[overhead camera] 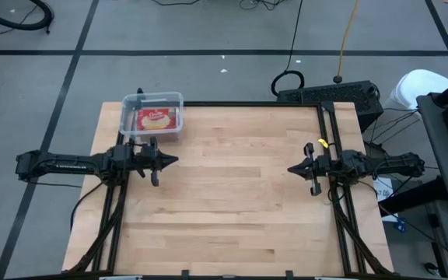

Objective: Sort popcorn bags into baskets
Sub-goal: Return to Home Position

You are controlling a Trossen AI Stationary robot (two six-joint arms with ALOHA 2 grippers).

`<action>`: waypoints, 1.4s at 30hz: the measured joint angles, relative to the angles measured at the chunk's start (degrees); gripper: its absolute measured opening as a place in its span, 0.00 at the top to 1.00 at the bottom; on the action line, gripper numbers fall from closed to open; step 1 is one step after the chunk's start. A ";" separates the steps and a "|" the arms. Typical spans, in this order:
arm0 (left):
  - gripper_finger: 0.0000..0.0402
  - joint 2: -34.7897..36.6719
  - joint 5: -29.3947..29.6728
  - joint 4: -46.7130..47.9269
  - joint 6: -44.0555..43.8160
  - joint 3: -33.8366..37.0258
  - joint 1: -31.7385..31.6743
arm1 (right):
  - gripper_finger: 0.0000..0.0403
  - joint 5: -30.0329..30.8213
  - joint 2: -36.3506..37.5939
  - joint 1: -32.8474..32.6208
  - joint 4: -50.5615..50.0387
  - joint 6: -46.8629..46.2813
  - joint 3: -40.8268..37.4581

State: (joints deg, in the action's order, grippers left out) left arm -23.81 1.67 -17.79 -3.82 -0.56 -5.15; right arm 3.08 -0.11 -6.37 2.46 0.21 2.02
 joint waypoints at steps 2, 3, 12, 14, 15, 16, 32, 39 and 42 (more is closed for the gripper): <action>1.00 0.00 -0.01 0.07 0.10 0.00 -0.02 | 1.00 -1.25 0.01 0.00 -0.75 -1.04 0.00; 1.00 0.00 -0.08 0.07 0.22 0.00 -0.02 | 1.00 -1.94 0.01 0.00 -1.18 -1.18 0.00; 1.00 0.00 -0.15 0.83 0.33 -0.02 0.00 | 1.00 -2.04 -0.58 0.00 -3.68 -1.29 0.00; 1.00 0.00 -0.15 0.90 0.52 -0.02 0.00 | 1.00 -1.95 -0.73 0.00 -3.75 -0.69 0.00; 1.00 0.00 -0.15 0.89 0.70 -0.02 -0.02 | 1.00 -1.91 -0.75 0.00 -3.77 -0.14 0.00; 1.00 0.00 -0.15 0.90 0.84 -0.02 -0.02 | 1.00 -1.93 -0.75 0.00 -3.81 0.57 0.00; 1.00 9.06 -2.11 3.16 4.68 -0.07 -0.02 | 1.00 -1.45 -0.77 0.00 2.77 1.33 -0.02; 1.00 16.89 -1.21 11.71 5.19 -0.09 0.00 | 1.00 -1.54 -0.77 0.00 2.93 1.34 -0.02; 1.00 20.43 -0.13 14.67 5.62 -0.09 -0.02 | 1.00 -1.63 -0.77 0.00 3.01 1.33 0.00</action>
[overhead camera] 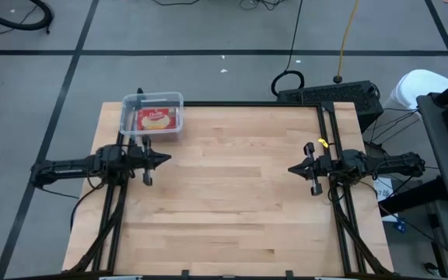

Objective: Sort popcorn bags into baskets
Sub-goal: Return to Home Position

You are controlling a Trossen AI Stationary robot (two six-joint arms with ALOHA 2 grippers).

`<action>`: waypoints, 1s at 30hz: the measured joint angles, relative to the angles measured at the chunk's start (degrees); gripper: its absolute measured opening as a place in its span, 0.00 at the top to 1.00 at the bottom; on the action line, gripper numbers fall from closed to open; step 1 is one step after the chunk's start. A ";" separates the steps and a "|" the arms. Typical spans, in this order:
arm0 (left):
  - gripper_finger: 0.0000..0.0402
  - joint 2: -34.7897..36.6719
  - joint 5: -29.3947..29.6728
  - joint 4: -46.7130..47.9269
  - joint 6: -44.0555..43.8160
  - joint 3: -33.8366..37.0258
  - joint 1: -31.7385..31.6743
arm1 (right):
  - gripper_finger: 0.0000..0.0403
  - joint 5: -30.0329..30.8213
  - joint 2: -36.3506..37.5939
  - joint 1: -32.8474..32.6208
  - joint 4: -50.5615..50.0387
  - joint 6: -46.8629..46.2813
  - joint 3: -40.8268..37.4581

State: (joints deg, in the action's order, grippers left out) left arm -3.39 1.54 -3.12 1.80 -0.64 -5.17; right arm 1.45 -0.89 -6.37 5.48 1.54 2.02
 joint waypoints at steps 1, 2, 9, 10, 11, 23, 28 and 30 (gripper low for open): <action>1.00 1.09 0.02 1.21 -0.10 0.00 0.00 | 1.00 0.00 0.00 0.00 0.06 0.00 0.00; 1.00 2.18 -0.06 2.18 -0.36 -0.03 0.00 | 1.00 -0.01 0.00 0.00 0.11 0.01 -0.01; 1.00 3.22 -1.18 2.69 -0.48 -0.17 0.07 | 1.00 -0.04 0.00 0.00 0.22 0.00 0.00; 1.00 3.24 -1.51 2.68 -0.81 -0.16 0.07 | 1.00 -0.04 0.00 0.00 0.22 0.00 -0.02; 1.00 3.24 -1.64 2.65 -1.11 -0.15 0.07 | 1.00 -0.04 0.01 0.00 0.22 0.00 -0.02; 1.00 3.22 -3.42 2.58 -2.17 -0.04 1.34 | 1.00 -0.04 0.00 0.02 0.19 0.00 0.00; 1.00 3.22 -1.37 2.61 -1.67 -0.04 4.00 | 1.00 -0.02 0.00 0.01 0.19 0.00 -0.02; 1.00 3.19 -0.50 2.56 -1.27 -0.04 4.20 | 1.00 -0.02 0.00 0.02 0.19 0.00 -0.02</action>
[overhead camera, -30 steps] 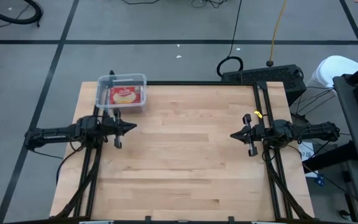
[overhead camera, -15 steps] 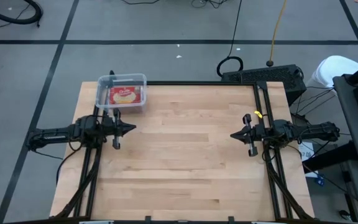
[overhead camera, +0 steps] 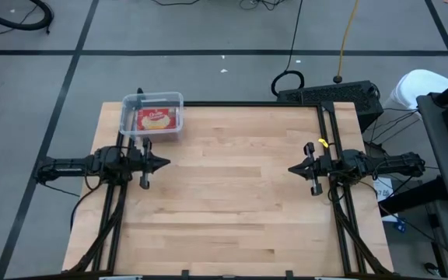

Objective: Sort popcorn bags into baskets
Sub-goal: Return to Home Position

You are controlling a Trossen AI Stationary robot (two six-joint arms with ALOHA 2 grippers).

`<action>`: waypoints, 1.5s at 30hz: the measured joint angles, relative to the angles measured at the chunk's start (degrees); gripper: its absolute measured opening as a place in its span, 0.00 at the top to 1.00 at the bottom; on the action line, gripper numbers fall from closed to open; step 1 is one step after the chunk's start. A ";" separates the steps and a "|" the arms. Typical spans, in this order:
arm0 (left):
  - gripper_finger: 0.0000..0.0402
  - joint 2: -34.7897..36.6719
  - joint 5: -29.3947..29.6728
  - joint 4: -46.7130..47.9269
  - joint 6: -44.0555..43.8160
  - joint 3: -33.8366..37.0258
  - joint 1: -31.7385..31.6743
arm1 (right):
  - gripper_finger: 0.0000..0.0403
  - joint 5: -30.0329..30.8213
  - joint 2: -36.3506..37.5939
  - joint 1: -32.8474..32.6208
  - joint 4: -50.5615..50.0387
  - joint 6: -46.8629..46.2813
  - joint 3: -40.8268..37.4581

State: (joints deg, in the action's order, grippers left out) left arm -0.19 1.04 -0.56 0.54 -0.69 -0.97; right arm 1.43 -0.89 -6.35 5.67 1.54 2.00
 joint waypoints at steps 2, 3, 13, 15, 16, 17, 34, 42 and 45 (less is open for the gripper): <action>0.98 -0.15 0.10 0.02 0.02 0.00 0.00 | 1.00 -0.02 0.00 -0.02 0.00 0.00 0.02; 0.98 -0.12 0.15 0.02 0.02 0.00 0.00 | 1.00 -0.02 0.00 0.00 0.00 0.00 0.00; 0.95 -0.15 0.54 -0.71 0.04 0.04 0.00 | 1.00 -0.02 0.00 0.00 0.00 0.00 0.02; 0.96 -0.15 0.54 -0.75 0.07 0.04 0.00 | 1.00 -0.02 0.00 0.00 0.00 0.00 0.02; 0.96 -0.15 0.54 -0.77 0.07 0.06 0.00 | 1.00 0.00 0.00 0.00 0.00 0.02 0.00; 0.97 -0.15 0.54 -0.79 0.07 0.07 0.00 | 1.00 -0.01 0.02 -0.02 0.00 0.00 0.02; 0.94 -0.15 0.52 -0.90 0.11 0.07 0.00 | 1.00 -0.02 0.00 0.00 0.00 0.00 0.02; 0.97 -0.17 0.50 -0.94 0.11 0.07 0.00 | 1.00 -0.02 0.00 -0.02 0.00 0.00 0.01; 0.98 -0.17 0.50 -0.94 0.11 0.07 0.00 | 1.00 -0.02 0.00 -0.02 0.00 0.00 0.01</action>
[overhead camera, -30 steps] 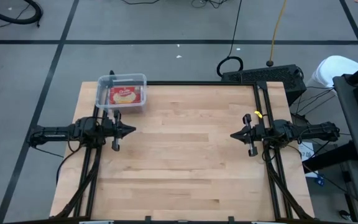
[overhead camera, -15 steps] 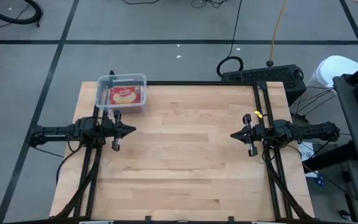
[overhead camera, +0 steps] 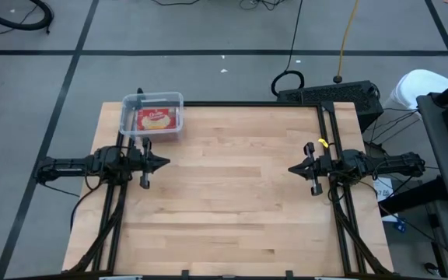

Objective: Sort popcorn bags into baskets
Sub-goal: Return to Home Position

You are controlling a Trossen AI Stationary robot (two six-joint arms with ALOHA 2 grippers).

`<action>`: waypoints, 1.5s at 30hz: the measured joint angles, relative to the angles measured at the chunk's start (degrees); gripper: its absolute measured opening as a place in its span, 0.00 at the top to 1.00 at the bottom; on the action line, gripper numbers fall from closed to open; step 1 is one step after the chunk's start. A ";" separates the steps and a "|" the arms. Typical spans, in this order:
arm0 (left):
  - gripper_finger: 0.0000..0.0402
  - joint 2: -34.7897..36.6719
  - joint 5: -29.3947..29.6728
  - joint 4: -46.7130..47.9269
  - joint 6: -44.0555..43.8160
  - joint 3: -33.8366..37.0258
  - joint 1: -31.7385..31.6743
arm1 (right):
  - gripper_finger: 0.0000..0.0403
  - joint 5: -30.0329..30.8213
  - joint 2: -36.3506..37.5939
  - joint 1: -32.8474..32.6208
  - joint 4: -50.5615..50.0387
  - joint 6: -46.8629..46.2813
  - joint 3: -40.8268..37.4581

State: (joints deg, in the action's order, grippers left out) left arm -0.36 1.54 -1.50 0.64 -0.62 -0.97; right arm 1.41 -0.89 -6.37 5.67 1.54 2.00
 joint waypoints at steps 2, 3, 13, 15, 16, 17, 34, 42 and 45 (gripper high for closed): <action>0.99 0.00 0.00 -0.02 0.00 0.00 0.00 | 1.00 0.01 0.00 0.01 0.00 0.00 0.01; 0.98 0.00 0.00 -0.02 0.00 0.00 0.00 | 1.00 0.00 0.00 0.01 0.00 0.00 0.02; 0.94 0.00 -0.01 -0.04 0.00 0.00 0.00 | 1.00 0.02 0.00 0.02 0.00 0.00 -0.01; 0.94 0.00 -0.02 -0.04 0.00 0.00 0.00 | 1.00 -0.01 0.00 0.01 0.00 0.00 0.01; 0.95 0.00 -0.02 -0.04 0.00 0.00 0.00 | 1.00 -0.01 0.01 0.02 0.00 0.00 0.02; 0.95 0.00 -0.02 -0.04 0.00 0.00 0.00 | 1.00 0.00 0.00 -0.01 0.00 0.00 -0.01; 0.93 0.00 -0.04 -0.04 0.00 0.00 0.00 | 1.00 0.01 0.00 0.02 0.00 0.00 0.01; 0.96 0.00 -0.04 -0.04 -0.01 0.00 0.00 | 1.00 0.00 0.00 0.00 0.02 0.00 0.01; 0.98 0.00 -0.06 -0.04 0.00 0.00 0.00 | 1.00 0.01 0.00 0.00 0.02 0.00 0.01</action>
State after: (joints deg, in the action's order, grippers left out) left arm -0.36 1.48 -1.54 0.64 -0.62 -0.97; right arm 1.42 -0.89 -6.36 5.69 1.54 2.01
